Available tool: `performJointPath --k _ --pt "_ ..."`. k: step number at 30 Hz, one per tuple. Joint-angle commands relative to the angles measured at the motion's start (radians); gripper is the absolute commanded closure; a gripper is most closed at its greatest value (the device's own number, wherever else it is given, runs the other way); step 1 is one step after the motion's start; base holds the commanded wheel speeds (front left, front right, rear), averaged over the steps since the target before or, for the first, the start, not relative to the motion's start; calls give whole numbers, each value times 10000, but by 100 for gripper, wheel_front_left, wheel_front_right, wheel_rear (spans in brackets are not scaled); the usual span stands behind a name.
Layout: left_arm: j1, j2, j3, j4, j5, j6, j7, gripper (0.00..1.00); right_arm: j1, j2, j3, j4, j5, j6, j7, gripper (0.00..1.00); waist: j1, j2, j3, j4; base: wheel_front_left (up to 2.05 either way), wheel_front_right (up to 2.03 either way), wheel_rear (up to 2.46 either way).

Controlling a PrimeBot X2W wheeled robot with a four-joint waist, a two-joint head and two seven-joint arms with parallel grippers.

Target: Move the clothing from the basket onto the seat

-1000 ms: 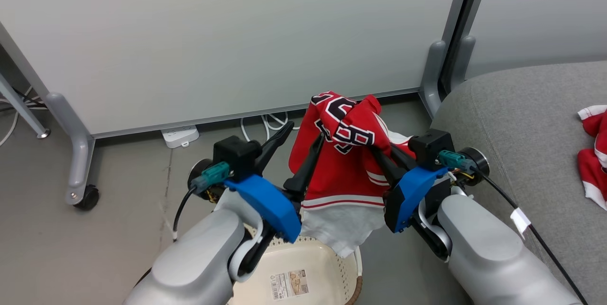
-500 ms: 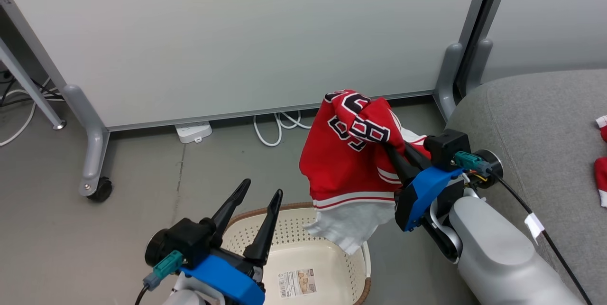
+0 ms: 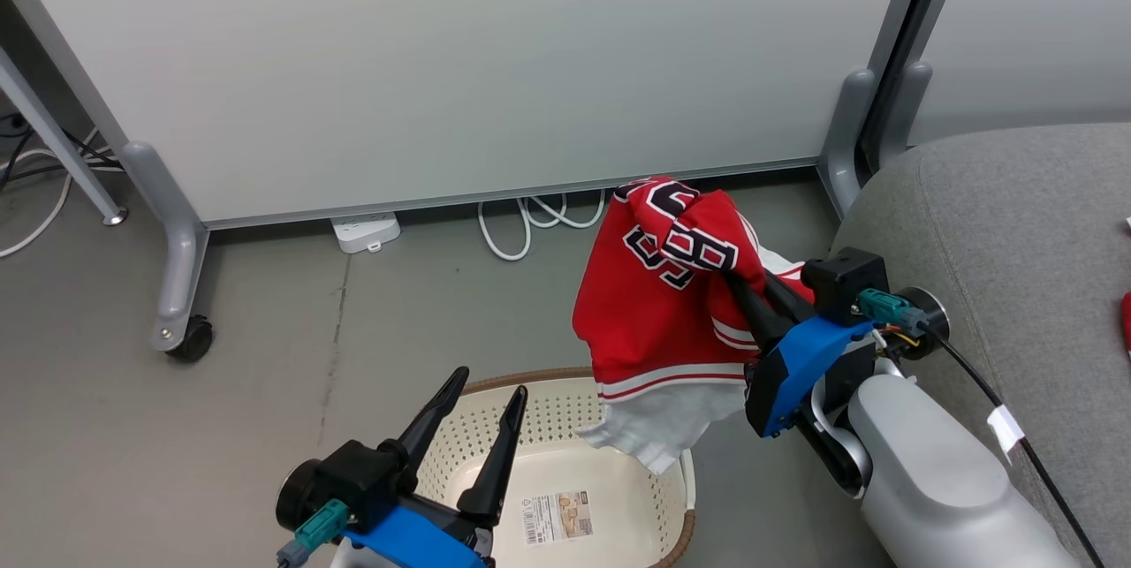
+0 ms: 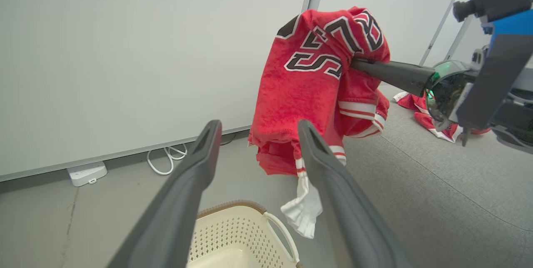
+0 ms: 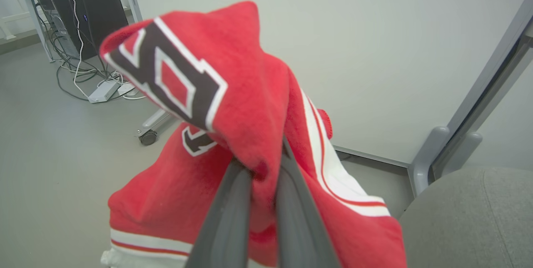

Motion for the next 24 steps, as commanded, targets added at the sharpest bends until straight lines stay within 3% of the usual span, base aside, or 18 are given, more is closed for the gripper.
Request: performJointPath --k 1,11,24 --pt "92 -38 122 52 85 -45 -28 0 116 44 -35 -109 -26 -3 26 100 1 -1 -10 -36 0 0 0" --pt "164 -184 561 81 420 -201 -28 0 168 90 -193 -422 -194 -5 223 100 1 -1 70 -704 0 0 0" --pt "-51 -237 800 141 770 -250 -29 0 353 122 -339 -649 -329 -3 296 100 1 -1 415 -3102 0 0 0"
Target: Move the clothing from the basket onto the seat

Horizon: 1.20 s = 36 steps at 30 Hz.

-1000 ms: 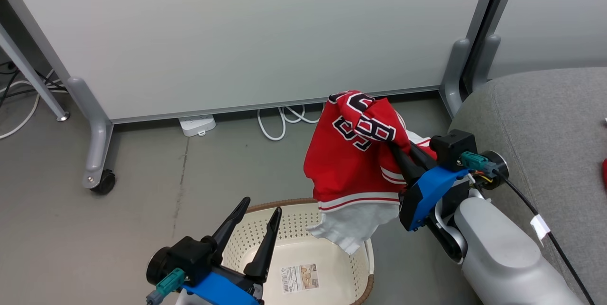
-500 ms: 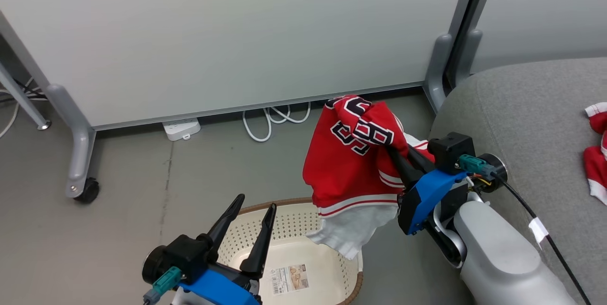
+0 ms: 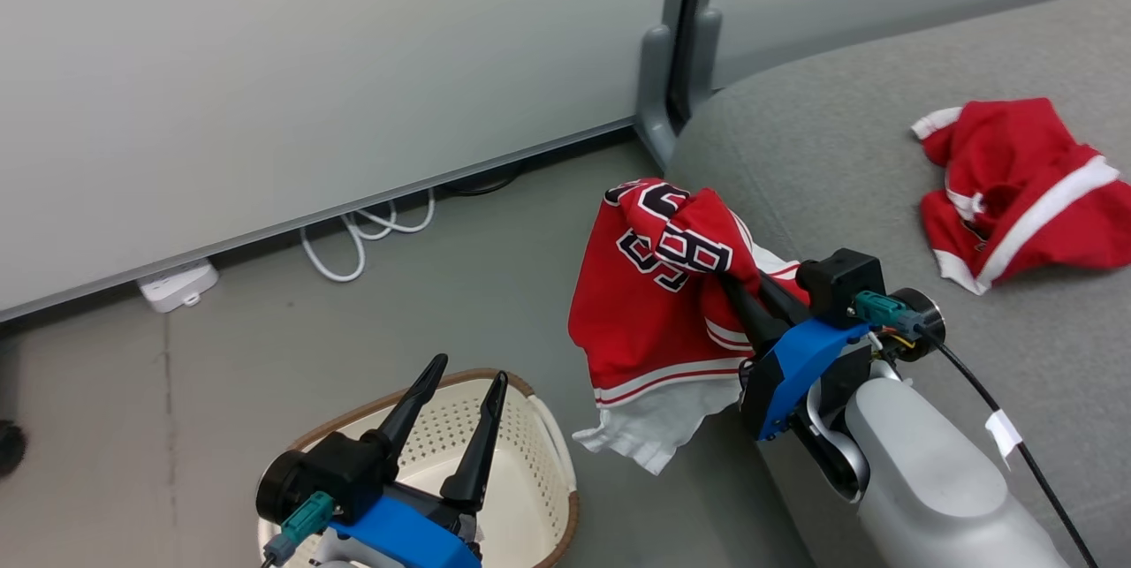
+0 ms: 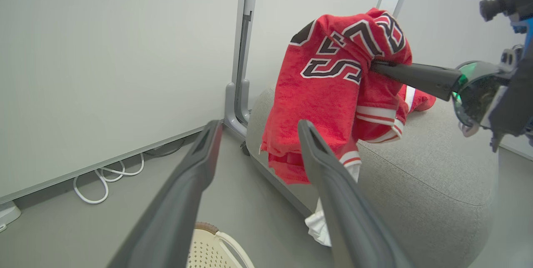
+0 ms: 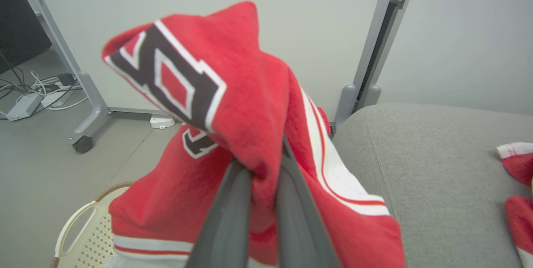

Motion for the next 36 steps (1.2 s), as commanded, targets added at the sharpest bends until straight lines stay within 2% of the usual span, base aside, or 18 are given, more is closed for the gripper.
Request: performJointPath --k 1,8,18,29,36 --pt "-60 39 9 5 30 -37 -29 0 80 39 -15 -48 -29 -3 -54 100 -1 0 107 -642 0 0 0" --pt "-95 99 -44 -8 87 -46 -29 0 158 201 -163 -32 -54 -3 -118 100 -1 0 276 -1986 0 0 0" --pt "-56 245 -220 83 1 -49 -29 0 346 281 -221 132 -70 -3 -228 100 -1 0 144 -3092 0 0 0" --pt "-117 352 -366 46 -49 -50 -29 0 426 389 -525 105 161 -3 -277 100 -1 0 231 -3107 0 0 0" --pt "-434 591 -485 -79 92 -50 -29 0 -897 70 -1500 75 486 -3 224 100 -1 0 956 -2789 0 0 0"
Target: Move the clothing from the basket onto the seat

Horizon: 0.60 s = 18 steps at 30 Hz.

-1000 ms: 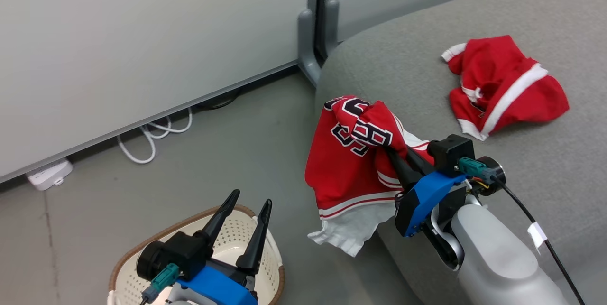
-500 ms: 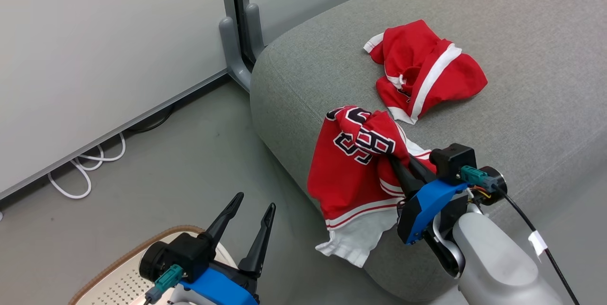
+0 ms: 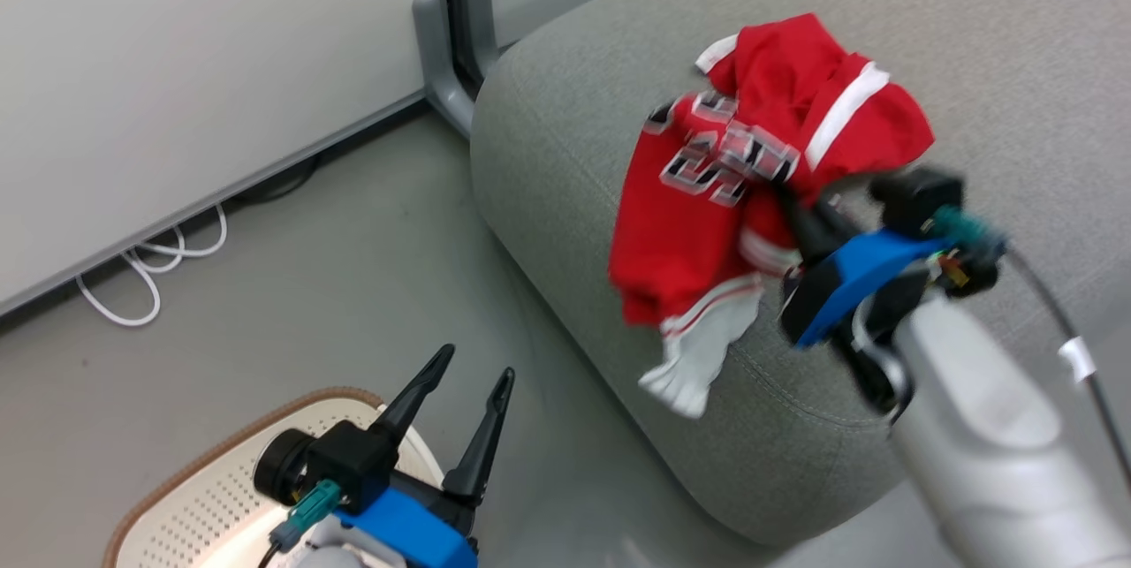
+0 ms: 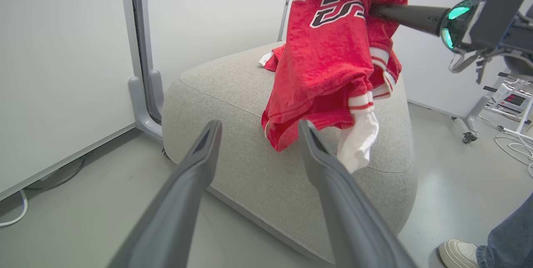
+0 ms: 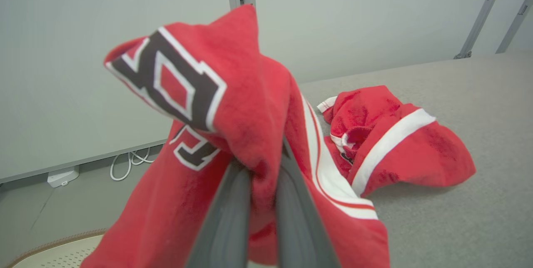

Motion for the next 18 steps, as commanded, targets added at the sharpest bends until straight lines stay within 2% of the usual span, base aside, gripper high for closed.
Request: performJointPath --k 1,6,13,18 --pt "-385 163 -256 -64 78 -41 -3 0 -654 -358 -395 -14 28 -5 168 100 -1 0 522 358 0 0 0" --pt "-1319 488 -794 -338 117 -41 170 0 -2232 -1296 -1545 174 -165 -3 267 100 -1 0 1635 993 0 0 0" --pt "-2580 896 -1195 -1117 259 -40 546 0 -4014 -2593 -3719 677 -791 -3 -152 100 -1 0 3645 1828 0 0 0" --pt "-3065 1119 -1180 -1639 274 -41 695 0 -4489 -2887 -4912 1147 -1462 -3 -760 100 -1 0 4696 2228 0 0 0"
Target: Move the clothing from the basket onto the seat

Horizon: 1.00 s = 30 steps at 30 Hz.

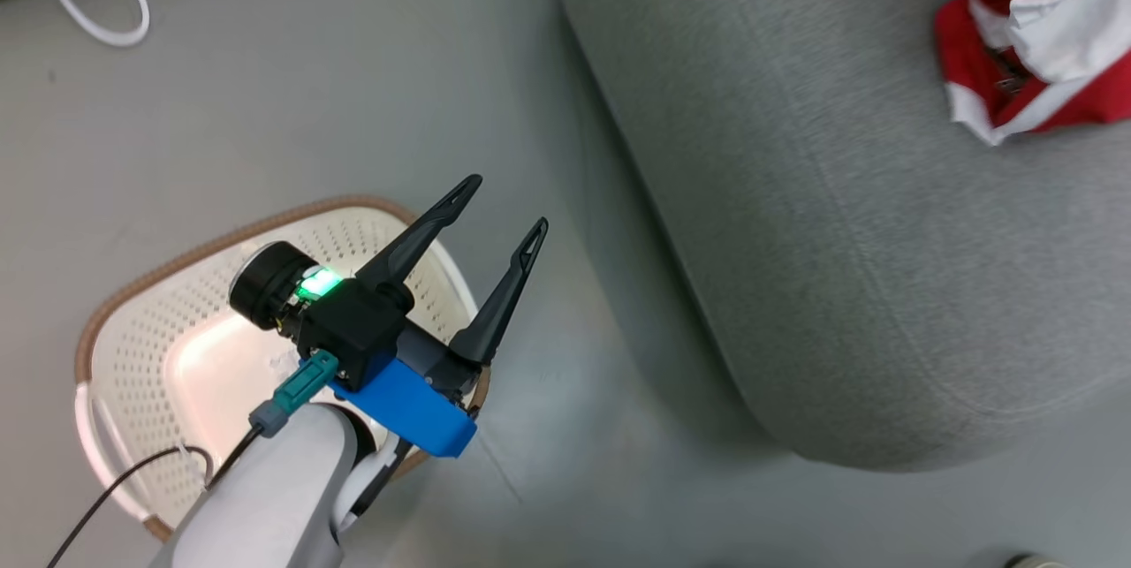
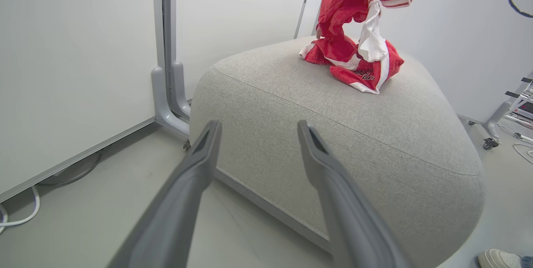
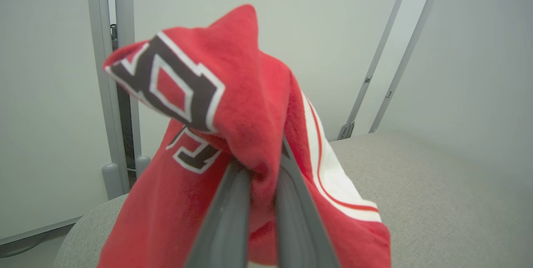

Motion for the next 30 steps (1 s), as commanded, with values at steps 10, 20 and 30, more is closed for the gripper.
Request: performJointPath --k 10,20,30 --pt "-552 518 -32 -650 80 1 113 0 471 883 -1191 1398 -848 -5 -788 94 -2 0 1840 963 0 0 0" --pt "-170 181 -267 -36 -189 12 -268 0 961 1070 -1015 1507 -1215 -5 -903 0 -2 0 974 1122 0 0 0" --pt "1041 -651 26 1256 -926 34 -702 0 3043 886 182 433 -1183 -5 -893 0 -2 0 -1610 1686 0 0 0"
